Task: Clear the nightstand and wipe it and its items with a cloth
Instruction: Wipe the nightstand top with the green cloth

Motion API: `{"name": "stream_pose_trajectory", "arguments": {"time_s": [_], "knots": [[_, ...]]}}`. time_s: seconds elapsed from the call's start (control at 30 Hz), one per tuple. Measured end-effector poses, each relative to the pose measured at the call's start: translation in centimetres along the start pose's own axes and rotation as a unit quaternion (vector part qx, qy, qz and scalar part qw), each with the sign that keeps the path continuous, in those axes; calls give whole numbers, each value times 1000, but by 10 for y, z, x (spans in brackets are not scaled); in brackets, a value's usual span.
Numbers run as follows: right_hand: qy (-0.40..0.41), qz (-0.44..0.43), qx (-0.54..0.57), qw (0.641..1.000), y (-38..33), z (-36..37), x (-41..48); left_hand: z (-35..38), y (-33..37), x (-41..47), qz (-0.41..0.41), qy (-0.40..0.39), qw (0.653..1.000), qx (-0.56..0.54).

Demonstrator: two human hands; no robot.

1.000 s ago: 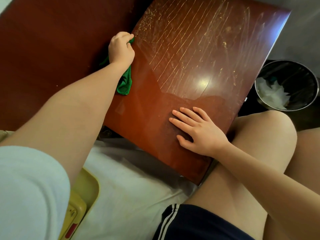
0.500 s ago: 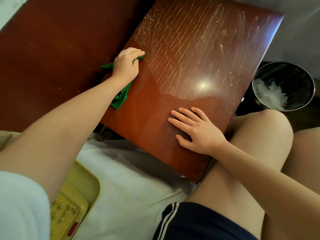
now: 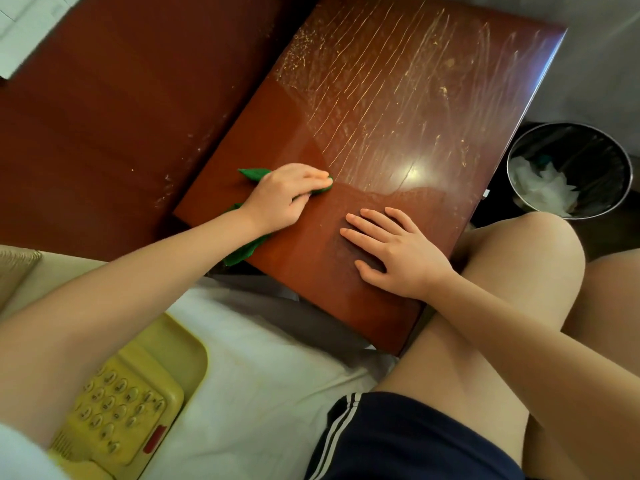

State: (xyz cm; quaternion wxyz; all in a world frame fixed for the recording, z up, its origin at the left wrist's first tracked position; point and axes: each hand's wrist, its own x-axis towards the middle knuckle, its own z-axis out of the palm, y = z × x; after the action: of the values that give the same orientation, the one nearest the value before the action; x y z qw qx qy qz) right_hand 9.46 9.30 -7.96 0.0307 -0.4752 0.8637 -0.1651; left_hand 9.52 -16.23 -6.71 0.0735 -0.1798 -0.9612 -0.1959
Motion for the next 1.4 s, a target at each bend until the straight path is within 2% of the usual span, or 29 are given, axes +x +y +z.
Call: {"name": "stream_pose_trajectory", "arguments": {"time_s": [0.1,0.2,0.37,0.53,0.73,0.83,1.0,1.4], "knots": [[-1,2,0,1000,0,0,0,-1,-1,-3,39,-20,999,-16],[3,2,2,1000,0,1,0,-3,-7,2,30,-21,999,-21],[11,-1,3,1000,0,1,0,-11,-31,20,-65,14,998,16],[8,-2,7,1000,0,1,0,-18,-55,44,-191,54,979,45],[6,-1,9,1000,1,1,0,-19,-68,71,-293,103,949,53],[10,-2,8,1000,0,1,0,-18,-68,76,-316,108,941,60],[9,-4,8,1000,2,2,-1,-17,-66,73,-290,87,950,73],[11,-2,9,1000,0,2,0,-1,-5,33,-112,32,992,38]]}}
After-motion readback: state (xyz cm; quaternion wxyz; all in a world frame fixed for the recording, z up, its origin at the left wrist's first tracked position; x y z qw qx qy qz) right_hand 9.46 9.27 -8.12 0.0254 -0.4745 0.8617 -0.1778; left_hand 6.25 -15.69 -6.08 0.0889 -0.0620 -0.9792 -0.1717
